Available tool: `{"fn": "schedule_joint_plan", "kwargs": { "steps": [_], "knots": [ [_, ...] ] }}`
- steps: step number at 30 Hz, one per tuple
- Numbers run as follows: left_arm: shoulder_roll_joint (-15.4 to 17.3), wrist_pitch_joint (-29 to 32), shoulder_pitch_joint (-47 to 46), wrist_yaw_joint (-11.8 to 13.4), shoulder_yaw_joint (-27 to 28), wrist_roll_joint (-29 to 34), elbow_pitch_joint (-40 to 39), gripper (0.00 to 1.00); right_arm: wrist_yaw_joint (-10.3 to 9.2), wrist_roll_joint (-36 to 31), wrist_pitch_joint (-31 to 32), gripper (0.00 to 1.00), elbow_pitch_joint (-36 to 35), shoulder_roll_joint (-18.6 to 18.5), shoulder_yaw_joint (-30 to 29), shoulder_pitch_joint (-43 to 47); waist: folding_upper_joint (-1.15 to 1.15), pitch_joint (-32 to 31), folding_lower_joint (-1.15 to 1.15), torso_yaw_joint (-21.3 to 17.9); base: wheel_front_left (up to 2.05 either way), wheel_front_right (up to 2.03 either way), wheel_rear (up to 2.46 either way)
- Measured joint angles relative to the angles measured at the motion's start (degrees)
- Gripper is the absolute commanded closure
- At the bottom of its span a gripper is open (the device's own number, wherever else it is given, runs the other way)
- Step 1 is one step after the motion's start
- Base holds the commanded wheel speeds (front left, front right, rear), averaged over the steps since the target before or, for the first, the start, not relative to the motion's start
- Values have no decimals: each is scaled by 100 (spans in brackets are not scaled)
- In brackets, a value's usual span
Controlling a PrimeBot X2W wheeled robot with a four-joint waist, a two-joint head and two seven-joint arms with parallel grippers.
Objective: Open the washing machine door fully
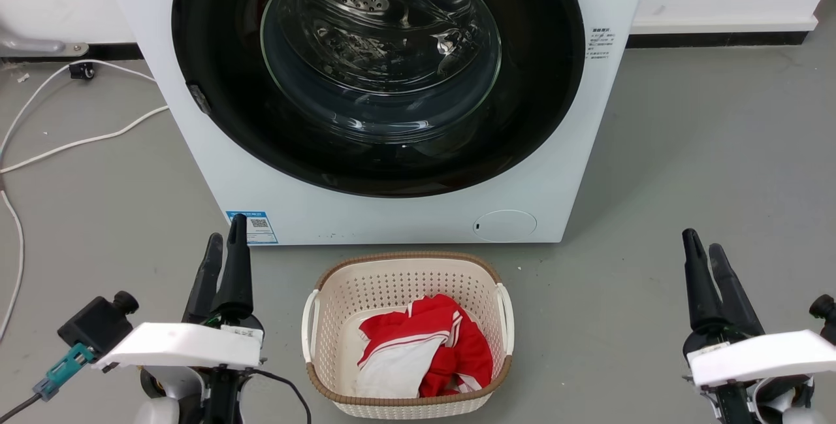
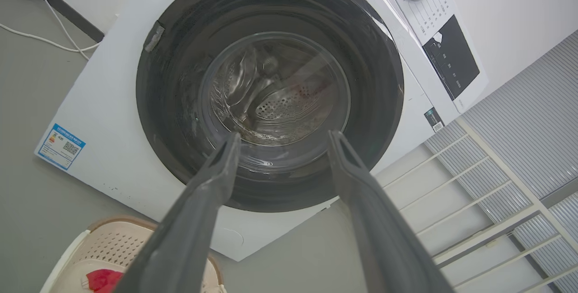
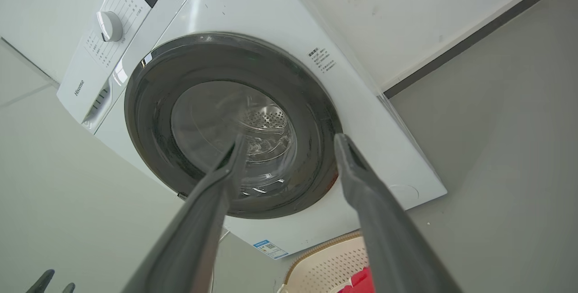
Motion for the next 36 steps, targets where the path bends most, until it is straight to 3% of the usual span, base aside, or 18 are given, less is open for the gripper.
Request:
{"fn": "schedule_joint_plan", "kwargs": {
  "steps": [15,36],
  "knots": [
    [30,-298,13,185,-320,1779,0,0,0,-1394,-40,0,-174,0,23,86,0,-21,0,-27,0,0,0],
    [237,-606,42,548,-601,3116,41,0,0,-2703,-15,0,-300,0,147,207,0,-54,0,-37,0,0,0]
  ]
}}
